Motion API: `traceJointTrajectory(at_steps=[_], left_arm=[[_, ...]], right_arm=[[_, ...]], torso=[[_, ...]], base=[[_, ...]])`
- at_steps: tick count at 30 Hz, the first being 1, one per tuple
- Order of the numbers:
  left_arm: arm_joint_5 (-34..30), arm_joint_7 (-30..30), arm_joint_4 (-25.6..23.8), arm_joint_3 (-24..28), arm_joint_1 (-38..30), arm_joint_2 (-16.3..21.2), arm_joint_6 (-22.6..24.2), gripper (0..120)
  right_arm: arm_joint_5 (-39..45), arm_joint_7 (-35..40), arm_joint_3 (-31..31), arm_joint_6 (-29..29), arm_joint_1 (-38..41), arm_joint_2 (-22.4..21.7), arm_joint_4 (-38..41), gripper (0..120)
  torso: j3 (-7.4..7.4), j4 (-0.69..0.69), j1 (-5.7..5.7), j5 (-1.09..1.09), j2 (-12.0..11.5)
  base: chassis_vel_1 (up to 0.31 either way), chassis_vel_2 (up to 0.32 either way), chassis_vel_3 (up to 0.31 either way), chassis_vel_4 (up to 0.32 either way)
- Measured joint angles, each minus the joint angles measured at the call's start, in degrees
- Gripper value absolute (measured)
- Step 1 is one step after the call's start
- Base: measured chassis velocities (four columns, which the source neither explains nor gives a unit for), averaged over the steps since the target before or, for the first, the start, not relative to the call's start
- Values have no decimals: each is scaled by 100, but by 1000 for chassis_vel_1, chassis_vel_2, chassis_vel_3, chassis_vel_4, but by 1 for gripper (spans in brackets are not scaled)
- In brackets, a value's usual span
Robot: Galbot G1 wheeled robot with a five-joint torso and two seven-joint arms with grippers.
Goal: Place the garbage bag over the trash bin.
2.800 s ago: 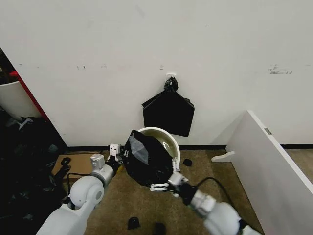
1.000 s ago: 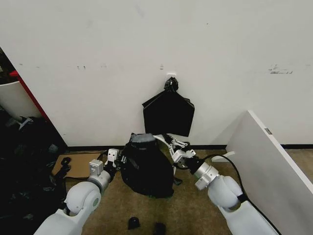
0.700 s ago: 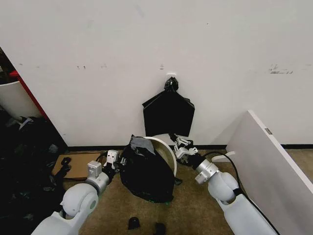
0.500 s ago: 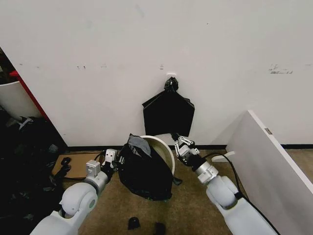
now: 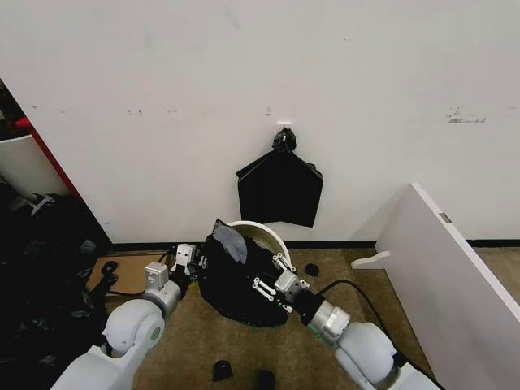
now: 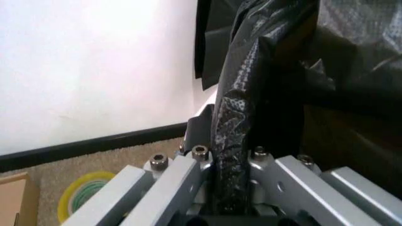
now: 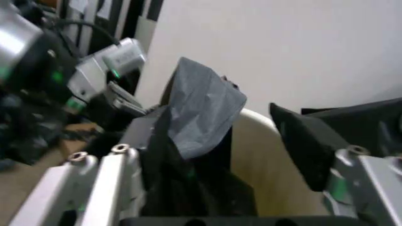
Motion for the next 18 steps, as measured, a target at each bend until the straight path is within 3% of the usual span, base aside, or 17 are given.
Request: traceJointTrajectory(at_steps=[3, 7, 9, 18], left_arm=[[-5, -8, 9, 1, -22, -32, 1, 1], [-36, -16, 52, -7, -60, -45, 2, 1], [-52, -19, 71, -10, -72, -46, 2, 1], [-87, -23, 144, 12, -146, -61, -2, 1]], right_arm=[[-108, 72, -51, -11, 40, 67, -33, 60], [-135, 75, 0, -12, -93, 56, 141, 43], [-154, 77, 17, -12, -159, 42, 203, 43], [-350, 531, -160, -273, -416, 80, 218, 77]], torso=[[0, 0, 0, 0, 0], [0, -1, 0, -1, 0], [0, -1, 0, -1, 0], [0, 0, 0, 0, 0]], base=[[0, 0, 0, 0], [0, 0, 0, 0], [0, 0, 0, 0], [0, 0, 0, 0]])
